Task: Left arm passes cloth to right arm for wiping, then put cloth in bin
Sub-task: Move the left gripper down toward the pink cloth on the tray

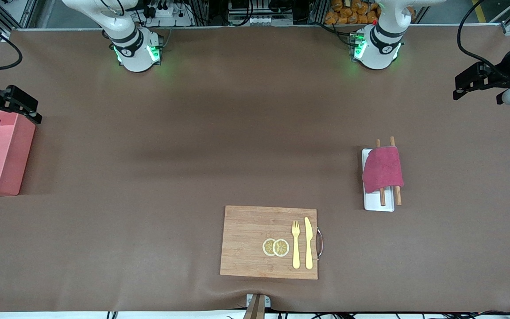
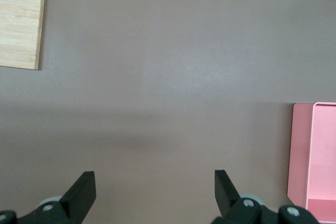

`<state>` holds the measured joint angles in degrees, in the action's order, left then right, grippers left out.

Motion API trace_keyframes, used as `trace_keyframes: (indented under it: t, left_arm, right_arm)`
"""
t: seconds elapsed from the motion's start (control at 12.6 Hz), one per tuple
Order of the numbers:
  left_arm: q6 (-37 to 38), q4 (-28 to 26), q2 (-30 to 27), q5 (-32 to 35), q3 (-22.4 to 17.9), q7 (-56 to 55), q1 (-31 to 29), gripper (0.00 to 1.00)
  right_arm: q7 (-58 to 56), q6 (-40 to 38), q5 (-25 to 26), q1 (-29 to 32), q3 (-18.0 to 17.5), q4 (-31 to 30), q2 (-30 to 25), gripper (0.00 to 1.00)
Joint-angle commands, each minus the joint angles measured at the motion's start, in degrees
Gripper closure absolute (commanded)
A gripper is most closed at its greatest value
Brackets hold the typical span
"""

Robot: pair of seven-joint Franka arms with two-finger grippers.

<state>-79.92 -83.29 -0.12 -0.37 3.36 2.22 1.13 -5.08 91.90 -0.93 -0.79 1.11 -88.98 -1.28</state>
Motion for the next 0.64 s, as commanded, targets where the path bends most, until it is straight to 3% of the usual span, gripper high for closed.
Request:
trace_keyframes:
  t: [0.0,0.24,0.56]
  left_arm:
    - [0.6,-0.2,-1.1,1.7,0.7,0.2,-0.7,0.00]
    - [0.6,0.3,-0.1,1.7,1.0,-0.2,0.1,0.00]
    - [-2.4,2.2,8.0,1.1,1.6,2.0,1.9,0.00]
  right_arm:
    - [0.1,-0.3,0.7,0.2,-0.1,0.0,-0.3,0.00]
    - [0.1,-0.3,0.7,0.3,-0.1,0.0,-0.3,0.00]
    - [0.1,-0.3,0.7,0.3,-0.1,0.0,-0.3,0.00]
